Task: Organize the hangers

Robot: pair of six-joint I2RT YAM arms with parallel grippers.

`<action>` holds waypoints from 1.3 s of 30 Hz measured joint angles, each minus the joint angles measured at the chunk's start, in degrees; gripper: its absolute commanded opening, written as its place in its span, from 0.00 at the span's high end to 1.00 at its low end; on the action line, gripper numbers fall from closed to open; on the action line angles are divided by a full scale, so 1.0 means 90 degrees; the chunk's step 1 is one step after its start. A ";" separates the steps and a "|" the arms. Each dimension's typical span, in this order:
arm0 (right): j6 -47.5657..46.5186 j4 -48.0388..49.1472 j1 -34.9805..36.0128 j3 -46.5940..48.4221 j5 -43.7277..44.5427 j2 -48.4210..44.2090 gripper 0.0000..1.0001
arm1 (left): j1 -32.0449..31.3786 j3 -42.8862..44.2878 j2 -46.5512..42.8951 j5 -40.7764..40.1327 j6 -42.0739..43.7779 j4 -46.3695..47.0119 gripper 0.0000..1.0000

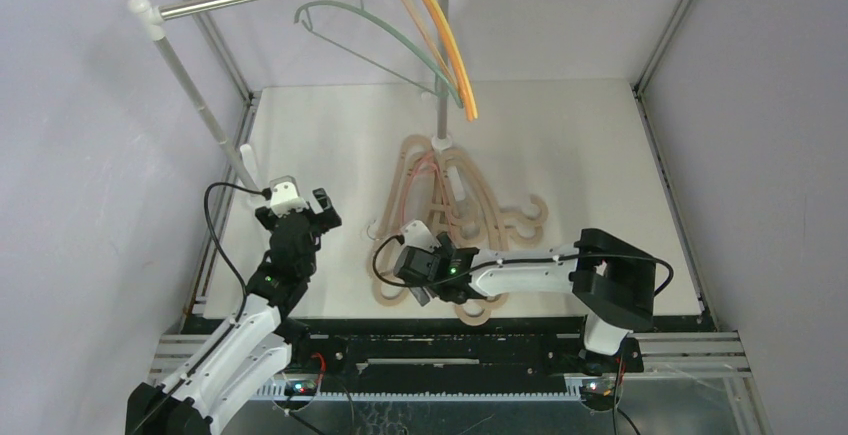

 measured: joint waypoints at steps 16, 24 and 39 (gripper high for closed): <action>-0.0034 0.0481 -0.0384 -0.0350 -0.0668 0.0136 0.45 | 0.0000 0.0000 0.0024 -0.0002 0.0000 0.0017 0.01; -0.0177 0.0631 -0.0376 -0.0318 -0.0639 0.0165 0.97 | 0.0000 0.0000 0.0019 -0.0002 0.0000 0.0041 0.00; -0.0068 0.0369 -0.0323 -0.0321 -0.1260 -0.0595 1.00 | 0.0000 0.0000 -0.0202 -0.0080 0.0000 0.0036 0.01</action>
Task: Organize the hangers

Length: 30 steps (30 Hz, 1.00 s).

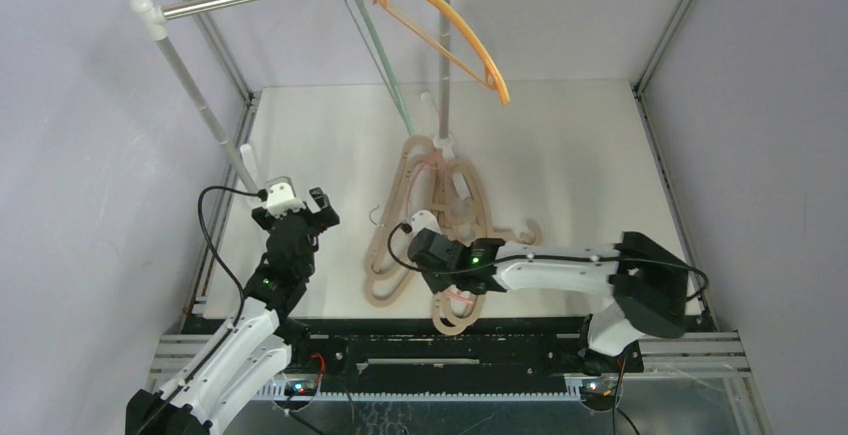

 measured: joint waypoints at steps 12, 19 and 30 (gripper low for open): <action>0.0454 0.0848 -0.0743 0.0274 -0.2254 -0.2378 1.00 | 0.0000 0.0000 0.0000 -0.0010 -0.0002 0.0000 0.01; 0.0799 0.1338 -0.1013 0.1583 -0.3405 -0.1921 1.00 | 0.0000 0.0000 -0.0002 -0.0007 0.0000 0.0000 0.00; 0.1690 0.2307 -0.1394 0.3934 -0.4753 -0.0423 1.00 | 0.0000 0.0000 -0.0109 -0.0010 0.0000 -0.0005 0.00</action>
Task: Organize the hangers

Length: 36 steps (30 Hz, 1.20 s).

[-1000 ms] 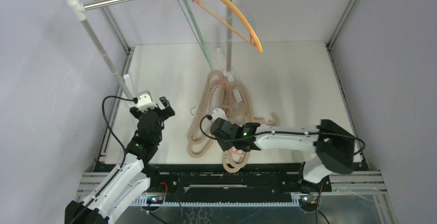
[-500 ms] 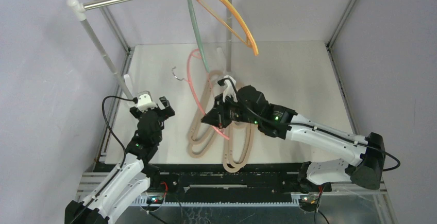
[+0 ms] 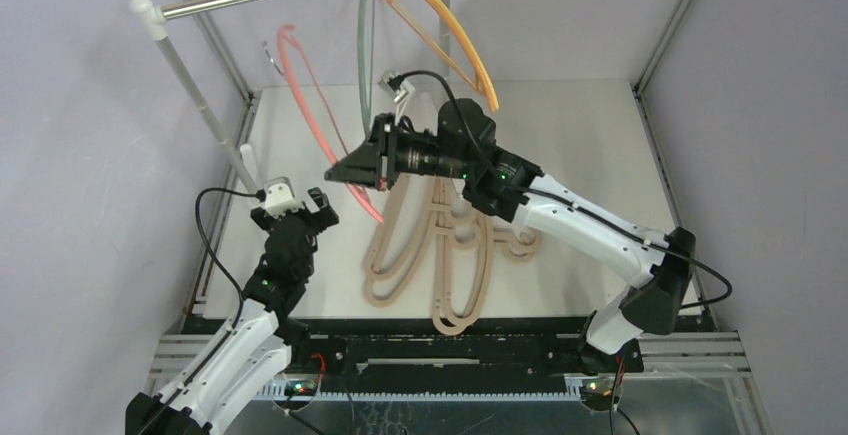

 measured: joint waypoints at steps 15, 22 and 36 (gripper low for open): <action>0.1246 0.1212 -0.0699 0.1880 0.0408 0.1882 1.00 | 0.0000 0.0000 -0.0007 0.0022 -0.0002 0.0000 0.01; 0.1304 0.1226 -0.0809 0.2317 0.0743 0.2212 1.00 | 0.0000 0.0000 -0.0029 0.0073 -0.0007 0.0002 0.01; 0.1464 0.1591 -0.1307 0.1353 0.1387 0.2120 1.00 | 0.0000 0.0000 0.0063 0.0165 -0.0010 0.0015 0.01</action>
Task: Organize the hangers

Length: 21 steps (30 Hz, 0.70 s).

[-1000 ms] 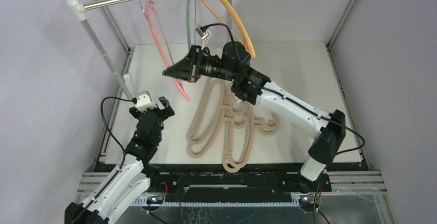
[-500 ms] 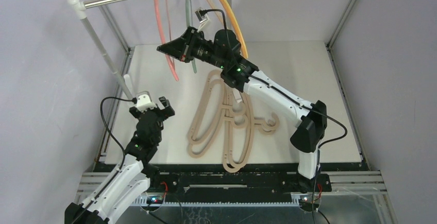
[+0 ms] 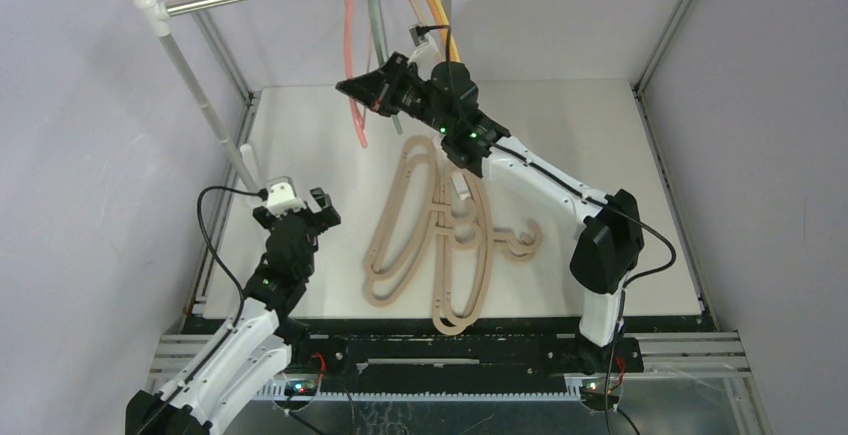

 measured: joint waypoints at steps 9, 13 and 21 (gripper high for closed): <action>0.0199 0.0114 -0.0427 -0.0658 0.0202 -0.0622 1.00 | 0.0000 0.0000 0.0153 0.0000 0.0002 0.0046 0.01; 0.0250 0.0151 -0.0602 -0.0838 0.0282 -0.0772 1.00 | 0.0000 0.0000 0.0197 0.0000 0.0002 0.0053 0.01; 0.0318 0.0306 -0.0840 -0.1348 0.0413 -0.1161 1.00 | 0.0000 0.0000 0.0231 0.0000 0.0002 0.0095 0.01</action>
